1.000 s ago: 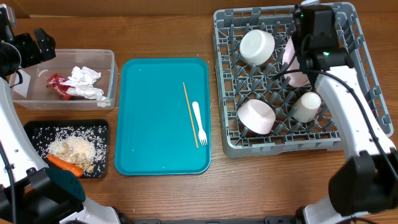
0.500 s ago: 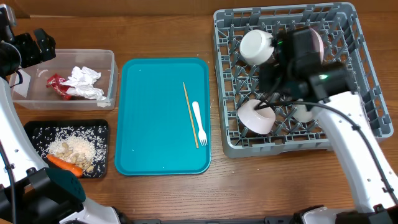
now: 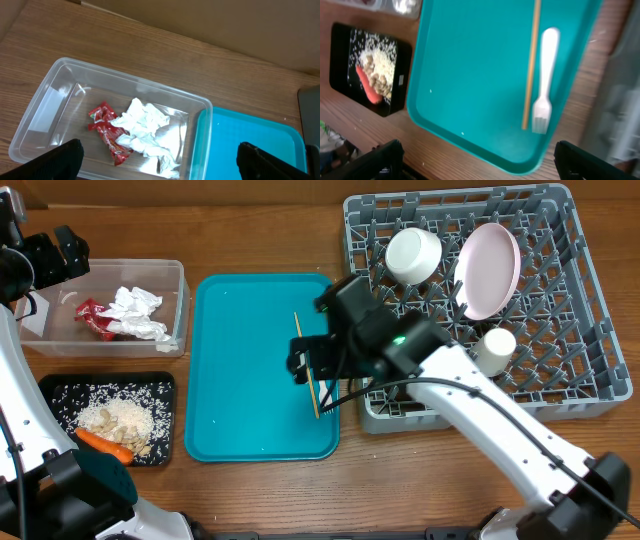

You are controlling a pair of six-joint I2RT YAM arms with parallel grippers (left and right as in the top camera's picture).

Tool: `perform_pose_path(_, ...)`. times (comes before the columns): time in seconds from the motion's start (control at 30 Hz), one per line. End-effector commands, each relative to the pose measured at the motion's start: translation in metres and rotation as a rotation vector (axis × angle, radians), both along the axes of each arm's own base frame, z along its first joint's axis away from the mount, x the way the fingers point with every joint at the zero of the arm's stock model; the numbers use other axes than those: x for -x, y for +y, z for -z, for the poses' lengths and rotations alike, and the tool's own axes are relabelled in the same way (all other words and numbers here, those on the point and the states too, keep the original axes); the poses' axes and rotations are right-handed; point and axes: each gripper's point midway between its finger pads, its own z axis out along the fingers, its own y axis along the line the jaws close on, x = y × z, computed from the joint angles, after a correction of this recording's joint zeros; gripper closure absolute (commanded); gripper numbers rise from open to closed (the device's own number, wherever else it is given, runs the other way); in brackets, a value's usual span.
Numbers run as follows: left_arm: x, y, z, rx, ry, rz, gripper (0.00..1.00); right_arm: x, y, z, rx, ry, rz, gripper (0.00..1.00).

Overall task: Sort waste into correct bins and load items into the dishwasher rack
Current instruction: 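Move the right gripper left to the white fork on the tray, then lower the right gripper onto the fork handle and close it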

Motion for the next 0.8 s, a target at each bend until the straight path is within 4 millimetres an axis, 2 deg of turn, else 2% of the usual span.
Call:
perform_pose_path(0.0, -0.001, -0.002, -0.007, 0.005, -0.017, -0.002, 0.0, 0.007, 0.008, 0.024, 0.042, 0.039, -0.001, 0.07)
perform_pose_path(0.13, -0.001, -0.002, -0.007, 0.005, -0.017, -0.002, 0.0, 0.0, 0.004, 0.049, 0.139, 0.031, 0.02, 0.4)
perform_pose_path(0.23, -0.001, -0.002, -0.006, 0.006, -0.017, -0.002, 0.0, -0.004, 0.003, 0.066, 0.176, 0.046, 0.026, 0.61)
perform_pose_path(0.37, -0.001, -0.002, -0.007, 0.005, -0.017, -0.002, 0.0, -0.01, 0.006, 0.084, 0.2, 0.056, 0.029, 0.68)
perform_pose_path(0.63, -0.001, -0.002, -0.006, 0.006, -0.017, -0.002, 0.0, -0.016, 0.015, 0.104, 0.217, 0.052, 0.026, 0.68)
perform_pose_path(0.77, -0.001, -0.002, -0.007, 0.005, -0.017, -0.002, 0.0, -0.021, 0.013, 0.122, 0.287, 0.016, 0.027, 0.69)
